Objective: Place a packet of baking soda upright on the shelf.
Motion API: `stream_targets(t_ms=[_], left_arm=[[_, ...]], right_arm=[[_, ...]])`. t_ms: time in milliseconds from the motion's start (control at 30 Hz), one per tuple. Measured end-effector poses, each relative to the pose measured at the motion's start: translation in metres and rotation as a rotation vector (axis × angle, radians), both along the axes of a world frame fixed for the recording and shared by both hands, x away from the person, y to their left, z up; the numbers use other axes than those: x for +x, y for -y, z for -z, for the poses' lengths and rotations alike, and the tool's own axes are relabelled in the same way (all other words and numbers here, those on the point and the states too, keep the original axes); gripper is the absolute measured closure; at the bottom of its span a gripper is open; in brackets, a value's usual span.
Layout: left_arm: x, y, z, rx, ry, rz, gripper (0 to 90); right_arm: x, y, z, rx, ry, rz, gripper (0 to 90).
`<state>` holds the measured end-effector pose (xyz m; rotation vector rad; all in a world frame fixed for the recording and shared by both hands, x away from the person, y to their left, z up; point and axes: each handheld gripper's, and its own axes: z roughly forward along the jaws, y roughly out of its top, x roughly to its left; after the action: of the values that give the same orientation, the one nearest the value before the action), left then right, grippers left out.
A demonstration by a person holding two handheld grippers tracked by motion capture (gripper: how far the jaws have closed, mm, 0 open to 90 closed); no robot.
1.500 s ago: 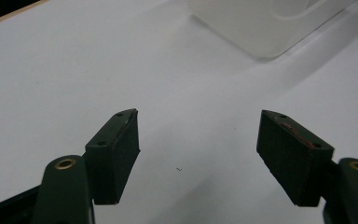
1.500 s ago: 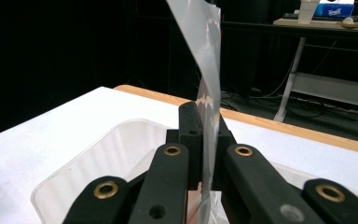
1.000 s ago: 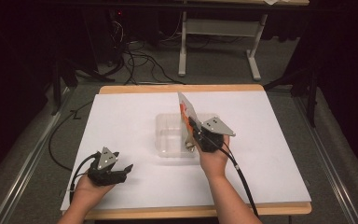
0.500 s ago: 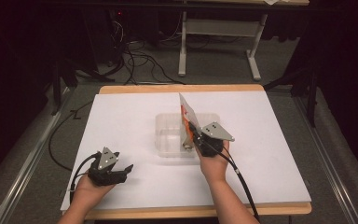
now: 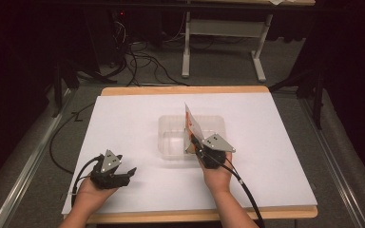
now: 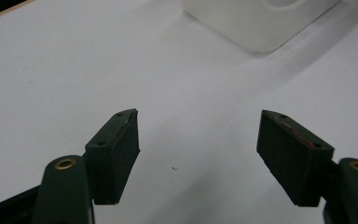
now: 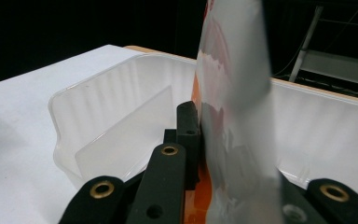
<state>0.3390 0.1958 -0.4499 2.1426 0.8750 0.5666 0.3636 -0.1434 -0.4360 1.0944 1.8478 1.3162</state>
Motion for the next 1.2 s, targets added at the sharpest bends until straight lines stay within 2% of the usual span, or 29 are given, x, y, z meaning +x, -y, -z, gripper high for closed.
stream_targets(t_ms=[100,233,300,467,500,867,1033,1200], left_arm=[[0.0,0.0,0.0,0.0,0.001,0.0,30.0],[0.0,-0.001,0.0,-0.004,0.004,-0.004,29.9],[0.0,-0.001,-0.001,-0.007,0.003,-0.004,29.9],[0.001,-0.001,0.0,-0.008,0.002,-0.001,29.9],[0.001,-0.001,0.0,-0.008,0.002,-0.001,29.9],[0.001,-0.003,-0.001,-0.016,0.006,-0.006,29.7],[0.001,-0.005,-0.002,-0.023,0.007,-0.014,29.7],[0.001,-0.006,-0.002,-0.027,0.01,-0.02,29.6]], right_arm=[[0.0,0.0,-0.001,0.006,-0.007,-0.001,85.5],[0.002,-0.001,-0.005,-0.003,-0.011,-0.004,75.7],[0.003,-0.002,-0.008,0.003,-0.016,-0.019,65.5],[0.005,-0.003,-0.017,-0.001,-0.029,-0.006,34.3],[0.005,-0.002,-0.019,0.001,-0.033,-0.006,31.2],[-0.005,0.007,-0.032,0.021,-0.042,-0.056,27.9],[-0.017,0.014,-0.032,0.018,-0.059,-0.071,27.9],[-0.033,0.029,-0.032,0.025,-0.069,-0.077,28.0]])
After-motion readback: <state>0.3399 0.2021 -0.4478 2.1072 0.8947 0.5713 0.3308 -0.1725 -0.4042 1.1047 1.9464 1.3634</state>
